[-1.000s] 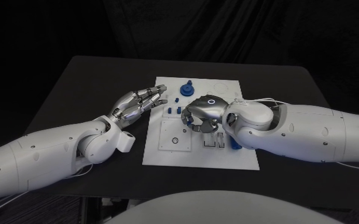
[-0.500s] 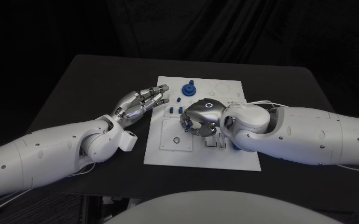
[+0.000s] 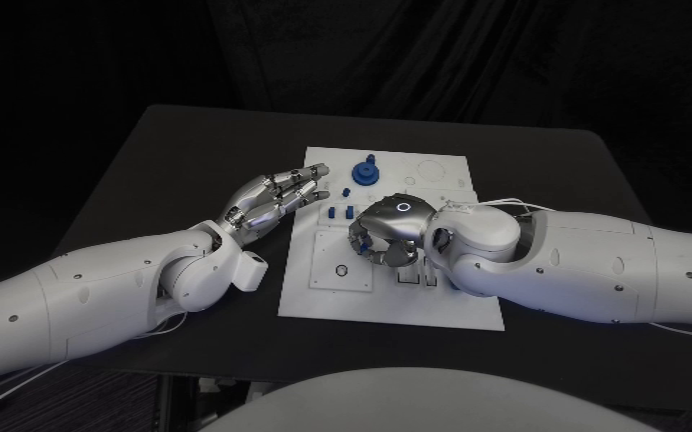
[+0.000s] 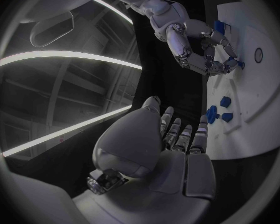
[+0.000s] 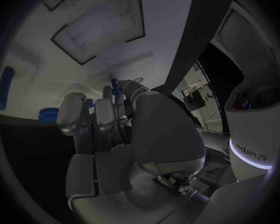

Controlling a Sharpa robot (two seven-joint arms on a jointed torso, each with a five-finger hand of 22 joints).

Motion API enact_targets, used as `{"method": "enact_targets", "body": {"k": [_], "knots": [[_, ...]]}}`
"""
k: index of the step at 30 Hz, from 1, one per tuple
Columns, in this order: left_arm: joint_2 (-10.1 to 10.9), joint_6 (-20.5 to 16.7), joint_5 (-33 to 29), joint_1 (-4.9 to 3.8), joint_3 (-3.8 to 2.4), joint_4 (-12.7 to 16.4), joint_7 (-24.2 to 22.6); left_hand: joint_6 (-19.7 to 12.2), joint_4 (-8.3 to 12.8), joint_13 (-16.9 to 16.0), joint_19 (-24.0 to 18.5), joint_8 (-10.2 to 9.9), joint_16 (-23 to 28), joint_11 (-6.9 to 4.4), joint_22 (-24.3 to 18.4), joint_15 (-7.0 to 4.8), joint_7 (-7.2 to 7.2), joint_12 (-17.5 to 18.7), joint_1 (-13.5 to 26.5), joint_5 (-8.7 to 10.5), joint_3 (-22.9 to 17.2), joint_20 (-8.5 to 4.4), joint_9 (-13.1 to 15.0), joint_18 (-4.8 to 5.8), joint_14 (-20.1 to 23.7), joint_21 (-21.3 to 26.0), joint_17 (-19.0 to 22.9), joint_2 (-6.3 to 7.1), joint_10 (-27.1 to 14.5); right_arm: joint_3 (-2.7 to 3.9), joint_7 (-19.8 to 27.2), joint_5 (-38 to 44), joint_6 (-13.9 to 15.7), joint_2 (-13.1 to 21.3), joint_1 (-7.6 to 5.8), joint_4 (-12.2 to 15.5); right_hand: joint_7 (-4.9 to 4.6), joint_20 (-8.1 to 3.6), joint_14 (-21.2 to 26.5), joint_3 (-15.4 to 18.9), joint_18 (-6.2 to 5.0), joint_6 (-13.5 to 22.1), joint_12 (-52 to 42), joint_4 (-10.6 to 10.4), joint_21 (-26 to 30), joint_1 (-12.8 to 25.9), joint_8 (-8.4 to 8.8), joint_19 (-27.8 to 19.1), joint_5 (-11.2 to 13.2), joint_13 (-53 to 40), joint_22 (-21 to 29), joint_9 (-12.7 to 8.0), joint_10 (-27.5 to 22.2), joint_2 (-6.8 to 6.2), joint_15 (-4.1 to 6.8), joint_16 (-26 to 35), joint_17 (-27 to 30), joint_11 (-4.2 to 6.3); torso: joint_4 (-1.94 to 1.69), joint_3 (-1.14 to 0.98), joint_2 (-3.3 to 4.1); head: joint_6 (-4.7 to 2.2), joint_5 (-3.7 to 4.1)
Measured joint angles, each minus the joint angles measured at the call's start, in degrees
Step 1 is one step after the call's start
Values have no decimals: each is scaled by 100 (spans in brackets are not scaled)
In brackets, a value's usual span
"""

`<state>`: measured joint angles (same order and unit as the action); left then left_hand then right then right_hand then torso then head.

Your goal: Assemble the parts on the task board

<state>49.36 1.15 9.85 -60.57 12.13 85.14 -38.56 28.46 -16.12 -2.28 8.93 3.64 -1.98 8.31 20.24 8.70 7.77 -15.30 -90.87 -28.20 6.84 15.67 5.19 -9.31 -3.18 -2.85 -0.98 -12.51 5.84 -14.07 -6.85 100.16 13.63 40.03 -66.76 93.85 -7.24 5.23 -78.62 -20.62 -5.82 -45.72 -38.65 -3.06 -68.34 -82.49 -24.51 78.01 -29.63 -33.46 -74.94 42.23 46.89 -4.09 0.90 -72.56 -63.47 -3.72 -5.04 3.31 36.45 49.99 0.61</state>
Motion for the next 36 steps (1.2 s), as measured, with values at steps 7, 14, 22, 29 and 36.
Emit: {"method": "enact_targets", "body": {"k": [7,14,22,29,36], "knots": [[-4,12,0,4,1,0,5,0,0,0,0,0,0,0,0,22,0,0,0,-1,0,0,0,0,-23,0,0,0,0,3,1,2,11,-12,9,-17,0,0,0,0,0,0,0,0,0,0,0,0,0,-2,1,-6,1,0,0,0,6,-1,5,-1,0,0,-5],[-16,27,0,9,0,0,14,0,0,0,0,0,0,0,6,22,0,0,0,-1,0,0,0,0,-22,0,-1,0,0,4,2,4,20,-45,17,-27,1,0,0,0,0,0,0,0,0,1,1,0,0,3,1,-17,1,0,0,0,15,-2,11,-1,1,0,-18],[-26,45,0,14,0,0,32,0,0,0,0,0,0,0,7,22,0,0,0,19,0,0,0,0,-22,0,-1,0,0,-7,0,7,15,-70,39,-36,1,0,0,0,0,1,2,0,0,1,5,0,21,16,1,-19,24,0,0,0,15,6,8,-1,1,0,-4],[-37,61,0,16,0,-7,49,22,0,0,0,0,0,0,13,22,22,0,0,18,0,0,0,0,-22,0,-1,0,0,-4,-3,10,15,-75,42,-45,1,0,0,0,0,1,2,0,0,1,5,0,21,14,2,-34,24,-1,0,0,15,5,4,-2,-2,0,3],[-52,77,0,22,0,-24,62,22,0,0,0,0,0,0,13,22,22,0,0,18,0,0,1,1,-22,0,-1,0,0,-6,-10,11,8,-80,50,-53,-11,0,11,0,1,12,28,-1,0,1,66,0,22,23,2,-74,23,-1,-11,0,22,4,1,-2,-5,0,5]]}}
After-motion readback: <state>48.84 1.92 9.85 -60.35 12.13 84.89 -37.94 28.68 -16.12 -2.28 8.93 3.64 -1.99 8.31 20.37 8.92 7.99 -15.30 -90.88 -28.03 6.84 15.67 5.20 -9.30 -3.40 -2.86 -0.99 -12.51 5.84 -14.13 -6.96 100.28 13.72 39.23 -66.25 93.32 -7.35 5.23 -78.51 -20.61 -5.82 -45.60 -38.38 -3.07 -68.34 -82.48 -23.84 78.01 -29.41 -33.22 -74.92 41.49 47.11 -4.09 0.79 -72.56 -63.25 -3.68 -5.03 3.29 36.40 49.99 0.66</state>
